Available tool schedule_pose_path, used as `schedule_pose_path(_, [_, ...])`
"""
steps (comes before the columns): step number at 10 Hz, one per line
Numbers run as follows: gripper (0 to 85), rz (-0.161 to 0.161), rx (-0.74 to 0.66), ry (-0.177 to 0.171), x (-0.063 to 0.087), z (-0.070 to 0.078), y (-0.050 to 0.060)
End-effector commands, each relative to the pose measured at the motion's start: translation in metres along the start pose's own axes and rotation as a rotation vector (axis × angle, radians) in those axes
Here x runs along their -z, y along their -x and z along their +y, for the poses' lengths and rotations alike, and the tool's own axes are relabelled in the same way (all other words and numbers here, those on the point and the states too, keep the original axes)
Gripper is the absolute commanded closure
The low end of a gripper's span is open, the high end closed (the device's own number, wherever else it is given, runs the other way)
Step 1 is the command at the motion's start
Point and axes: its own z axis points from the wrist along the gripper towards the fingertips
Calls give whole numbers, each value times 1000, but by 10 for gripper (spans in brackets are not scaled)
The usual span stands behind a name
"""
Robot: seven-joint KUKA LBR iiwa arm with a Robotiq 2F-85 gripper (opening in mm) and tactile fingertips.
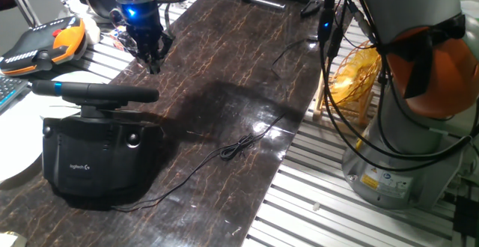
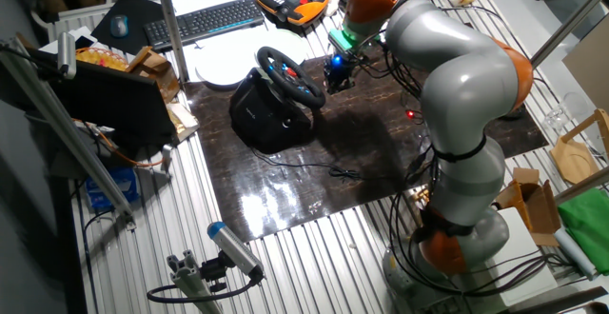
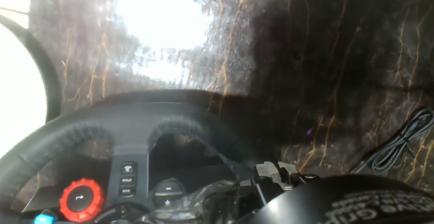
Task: Rotate the steering wheel 90 degrees counterclockwise
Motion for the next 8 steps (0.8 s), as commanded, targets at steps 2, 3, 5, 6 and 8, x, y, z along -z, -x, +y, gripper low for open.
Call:
schedule_pose_path(2, [843,-37,1,41,0,0,0])
schedule_pose_path(3, [843,-65,-3,55,0,0,0])
schedule_pose_path(5, [843,-67,-2,89,0,0,0])
schedule_pose_path(6, [843,-51,-11,82,0,0,0])
schedule_pose_path(8, [843,-51,-42,64,0,0,0])
